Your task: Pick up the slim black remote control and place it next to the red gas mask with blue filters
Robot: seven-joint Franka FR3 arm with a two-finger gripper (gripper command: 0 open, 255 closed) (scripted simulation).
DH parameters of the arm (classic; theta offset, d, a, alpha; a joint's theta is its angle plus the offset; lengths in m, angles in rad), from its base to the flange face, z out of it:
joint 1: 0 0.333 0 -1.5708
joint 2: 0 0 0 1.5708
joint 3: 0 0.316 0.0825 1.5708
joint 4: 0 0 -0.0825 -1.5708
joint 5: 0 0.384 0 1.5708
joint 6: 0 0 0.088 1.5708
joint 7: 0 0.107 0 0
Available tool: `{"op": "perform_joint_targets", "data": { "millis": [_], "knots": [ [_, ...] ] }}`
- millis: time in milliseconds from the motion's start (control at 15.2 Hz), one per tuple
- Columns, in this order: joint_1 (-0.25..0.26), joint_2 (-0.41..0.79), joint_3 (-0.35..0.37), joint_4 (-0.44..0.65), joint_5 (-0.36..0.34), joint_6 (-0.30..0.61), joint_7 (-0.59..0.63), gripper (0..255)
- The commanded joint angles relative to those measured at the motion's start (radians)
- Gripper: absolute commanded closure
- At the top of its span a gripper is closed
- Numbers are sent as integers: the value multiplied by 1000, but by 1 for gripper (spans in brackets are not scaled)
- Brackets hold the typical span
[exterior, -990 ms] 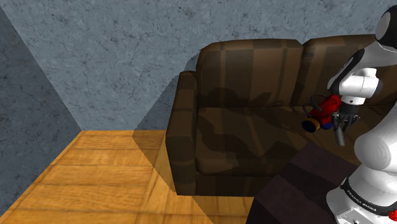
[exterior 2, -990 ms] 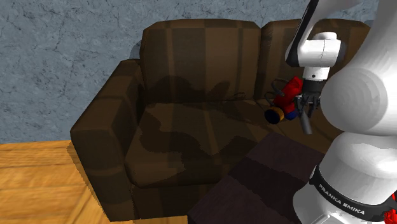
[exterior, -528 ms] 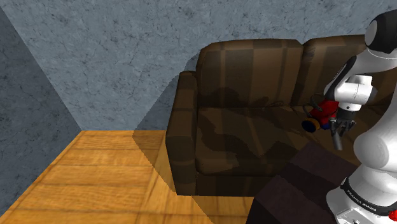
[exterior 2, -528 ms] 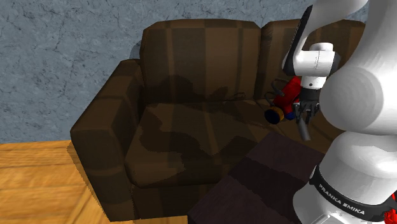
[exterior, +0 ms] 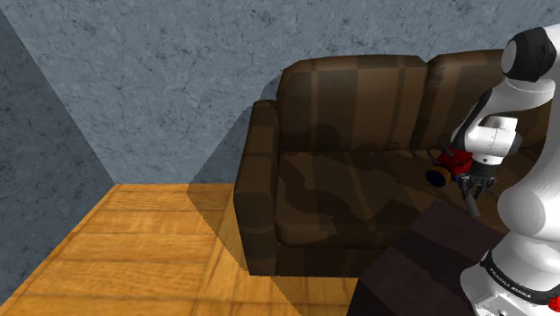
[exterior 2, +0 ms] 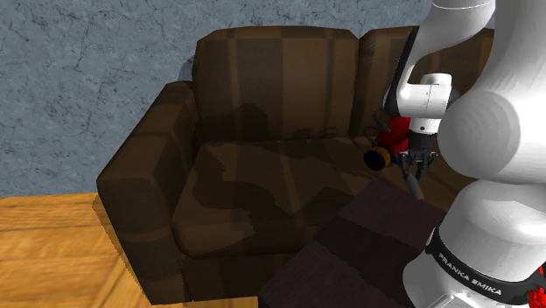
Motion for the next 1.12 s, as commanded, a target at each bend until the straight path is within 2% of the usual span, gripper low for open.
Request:
{"op": "perform_joint_targets", "data": {
  "millis": [0,132,660,726,1056],
  "knots": [
    [-12,30,15,8,16,20,-9,255],
    [-25,67,34,21,35,44,-21,255],
    [-28,67,36,21,32,44,-19,255],
    [-19,58,34,12,30,43,-11,0],
    [-29,67,37,21,31,44,-18,0]
  ]
}}
